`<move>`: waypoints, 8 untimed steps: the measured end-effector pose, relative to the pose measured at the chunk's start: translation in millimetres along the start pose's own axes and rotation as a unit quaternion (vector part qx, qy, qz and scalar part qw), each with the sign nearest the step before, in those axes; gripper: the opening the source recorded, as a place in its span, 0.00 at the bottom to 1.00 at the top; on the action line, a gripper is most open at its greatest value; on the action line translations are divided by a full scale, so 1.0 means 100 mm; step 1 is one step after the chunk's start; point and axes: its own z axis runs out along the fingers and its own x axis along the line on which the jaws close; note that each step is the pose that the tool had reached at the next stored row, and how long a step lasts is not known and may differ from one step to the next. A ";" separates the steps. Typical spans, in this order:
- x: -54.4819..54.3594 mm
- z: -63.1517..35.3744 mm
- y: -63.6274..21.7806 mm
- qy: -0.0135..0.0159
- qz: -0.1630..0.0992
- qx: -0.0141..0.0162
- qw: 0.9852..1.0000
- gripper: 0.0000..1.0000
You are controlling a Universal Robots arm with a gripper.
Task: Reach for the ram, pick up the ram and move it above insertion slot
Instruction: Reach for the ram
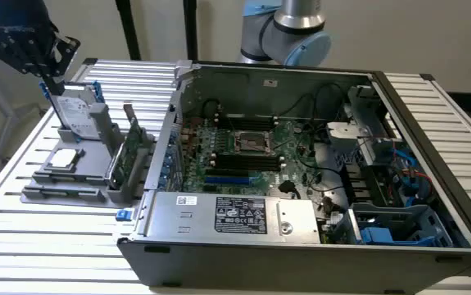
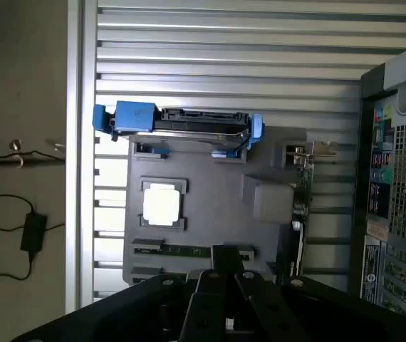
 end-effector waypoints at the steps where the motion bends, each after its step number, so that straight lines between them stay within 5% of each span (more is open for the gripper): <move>1: 0.00 0.000 0.000 0.000 0.000 0.000 1.000 0.11; 8: 0.00 0.000 0.000 0.000 0.000 0.000 1.000 0.11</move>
